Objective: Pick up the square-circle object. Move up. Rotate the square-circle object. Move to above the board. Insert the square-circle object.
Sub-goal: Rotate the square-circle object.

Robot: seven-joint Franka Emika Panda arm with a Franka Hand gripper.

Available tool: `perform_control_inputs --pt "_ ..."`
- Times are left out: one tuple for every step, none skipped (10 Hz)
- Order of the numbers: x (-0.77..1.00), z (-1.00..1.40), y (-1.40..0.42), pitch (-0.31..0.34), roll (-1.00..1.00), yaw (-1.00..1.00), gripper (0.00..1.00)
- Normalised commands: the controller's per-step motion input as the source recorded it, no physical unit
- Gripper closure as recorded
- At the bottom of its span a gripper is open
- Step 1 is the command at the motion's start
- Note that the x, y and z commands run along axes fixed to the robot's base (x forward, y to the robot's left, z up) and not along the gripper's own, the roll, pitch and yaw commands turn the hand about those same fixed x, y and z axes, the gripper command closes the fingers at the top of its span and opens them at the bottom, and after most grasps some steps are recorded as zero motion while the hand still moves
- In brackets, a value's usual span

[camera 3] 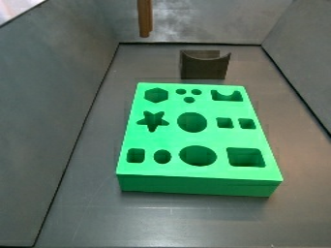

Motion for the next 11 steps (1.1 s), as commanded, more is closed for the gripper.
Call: perform_control_inputs --pt "0.00 0.00 0.00 0.076 0.02 0.47 1.00" --pt "0.00 0.00 0.00 0.074 0.02 0.33 1.00" --pt "0.00 0.01 0.00 0.073 0.02 0.25 1.00" --pt "0.00 -1.00 0.00 0.070 -0.18 0.12 1.00" --pt "0.00 -1.00 0.00 0.063 -0.18 0.08 1.00" --pt "0.03 -1.00 0.00 0.009 -0.16 0.04 1.00" --pt "0.02 -1.00 0.01 -0.025 -0.15 0.01 1.00" --pt "0.02 -1.00 0.01 -0.050 -0.14 -0.01 1.00" --pt "0.01 -1.00 0.01 -0.062 -0.13 -0.01 1.00" --pt "0.02 -0.96 0.01 -0.066 -0.13 -0.02 1.00" --pt "0.03 -0.74 0.01 -0.061 -0.13 -0.02 1.00"
